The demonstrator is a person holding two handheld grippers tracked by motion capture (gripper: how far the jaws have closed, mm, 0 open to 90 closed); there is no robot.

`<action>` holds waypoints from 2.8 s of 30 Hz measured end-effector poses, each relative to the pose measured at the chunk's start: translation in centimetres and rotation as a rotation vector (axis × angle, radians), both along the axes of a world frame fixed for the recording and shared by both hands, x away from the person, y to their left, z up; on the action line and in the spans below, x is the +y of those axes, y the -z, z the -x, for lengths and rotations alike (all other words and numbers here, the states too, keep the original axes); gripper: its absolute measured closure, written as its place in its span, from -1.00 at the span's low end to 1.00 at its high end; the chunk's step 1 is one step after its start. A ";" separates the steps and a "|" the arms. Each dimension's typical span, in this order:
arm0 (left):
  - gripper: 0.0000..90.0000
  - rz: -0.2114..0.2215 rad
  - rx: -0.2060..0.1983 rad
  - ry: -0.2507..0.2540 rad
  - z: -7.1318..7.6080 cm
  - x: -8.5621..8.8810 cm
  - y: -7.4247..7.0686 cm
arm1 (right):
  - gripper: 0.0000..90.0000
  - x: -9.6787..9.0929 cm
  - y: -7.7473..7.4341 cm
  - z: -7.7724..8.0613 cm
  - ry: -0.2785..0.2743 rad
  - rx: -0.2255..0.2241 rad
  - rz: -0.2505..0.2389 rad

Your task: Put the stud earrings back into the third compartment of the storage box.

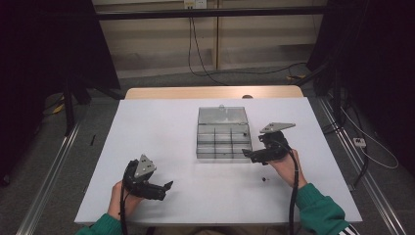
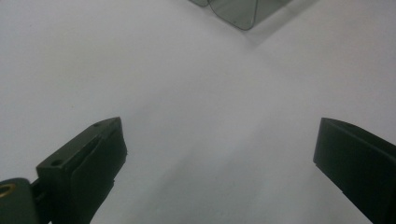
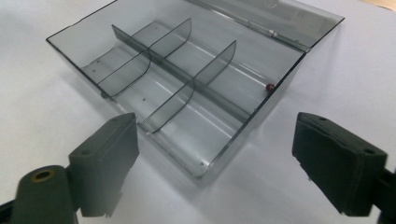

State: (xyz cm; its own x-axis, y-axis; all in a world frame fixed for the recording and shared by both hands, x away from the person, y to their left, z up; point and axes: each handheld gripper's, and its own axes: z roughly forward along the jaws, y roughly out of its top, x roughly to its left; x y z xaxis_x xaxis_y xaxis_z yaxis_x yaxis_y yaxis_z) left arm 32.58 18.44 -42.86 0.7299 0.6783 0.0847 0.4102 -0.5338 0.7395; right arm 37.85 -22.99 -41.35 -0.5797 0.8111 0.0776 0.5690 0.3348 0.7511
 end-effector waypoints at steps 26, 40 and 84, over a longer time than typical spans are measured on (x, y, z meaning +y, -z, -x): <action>-0.95 0.003 -0.004 0.002 0.0 0.0 0.0 | -0.99 -1.8 0.4 4.3 -0.076 0.018 0.007; -0.95 0.001 -0.006 0.003 0.0 -0.1 0.0 | -1.00 -2.2 0.8 6.0 -0.110 0.049 -0.018; -0.95 -0.009 -0.007 -0.002 0.1 -0.1 0.0 | 0.43 -3.2 1.9 7.0 -0.192 0.087 0.085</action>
